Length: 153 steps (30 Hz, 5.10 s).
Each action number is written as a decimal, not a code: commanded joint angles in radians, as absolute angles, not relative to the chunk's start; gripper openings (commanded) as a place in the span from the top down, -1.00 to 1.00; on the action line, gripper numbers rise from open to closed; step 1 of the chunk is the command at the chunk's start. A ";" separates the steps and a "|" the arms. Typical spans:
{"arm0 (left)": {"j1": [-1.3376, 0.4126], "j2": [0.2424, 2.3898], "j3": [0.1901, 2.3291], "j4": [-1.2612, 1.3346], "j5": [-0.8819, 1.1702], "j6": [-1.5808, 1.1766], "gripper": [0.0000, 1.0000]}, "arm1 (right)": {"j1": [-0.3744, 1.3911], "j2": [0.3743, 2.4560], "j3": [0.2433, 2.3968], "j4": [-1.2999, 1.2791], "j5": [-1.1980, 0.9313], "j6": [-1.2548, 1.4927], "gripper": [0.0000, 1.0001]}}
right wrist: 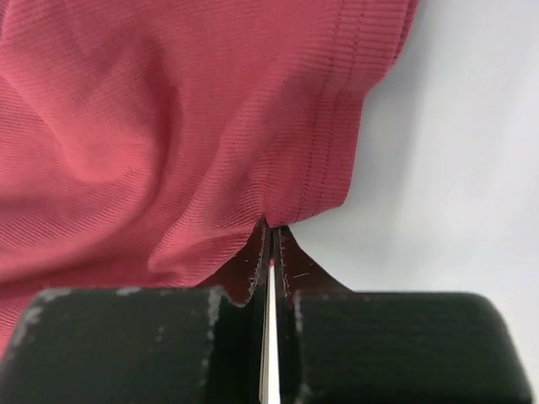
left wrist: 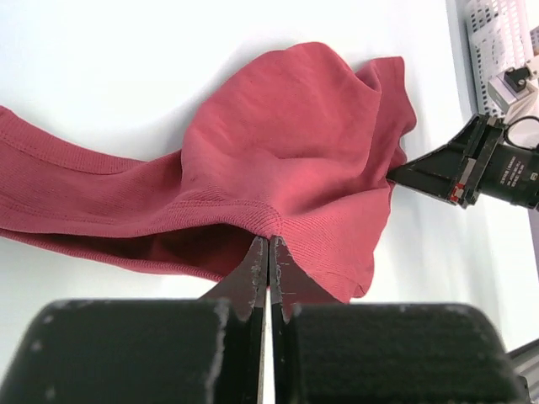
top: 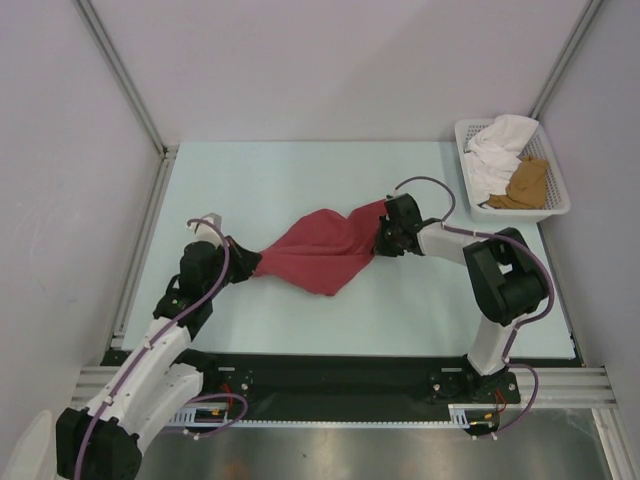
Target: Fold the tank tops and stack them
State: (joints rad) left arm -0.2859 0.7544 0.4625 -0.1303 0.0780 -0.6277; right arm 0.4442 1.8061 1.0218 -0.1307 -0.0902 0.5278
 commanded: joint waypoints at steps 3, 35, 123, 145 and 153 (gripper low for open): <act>-0.278 0.715 0.497 -0.153 0.078 -0.620 0.99 | 0.454 1.660 1.003 -0.231 -0.040 0.486 1.00; -0.153 1.015 0.580 0.078 0.094 -0.673 0.99 | 0.468 1.605 1.080 -0.333 -0.186 0.443 -0.09; -0.253 1.021 0.703 0.163 0.261 -0.653 0.99 | 0.249 1.151 1.152 -0.347 -0.112 0.451 1.00; -0.203 2.092 1.560 0.049 0.331 -0.597 0.94 | 0.031 2.184 1.803 -0.113 -0.327 0.548 1.00; -0.206 2.117 1.580 0.054 0.365 -0.571 0.92 | 0.008 2.261 1.823 -0.060 -0.426 0.595 1.00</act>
State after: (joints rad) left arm -0.2005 2.1471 1.5799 0.0216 0.3309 -0.6006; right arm 0.0139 2.2845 1.8103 -0.1093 -0.3729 0.5697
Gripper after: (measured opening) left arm 0.041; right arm 0.010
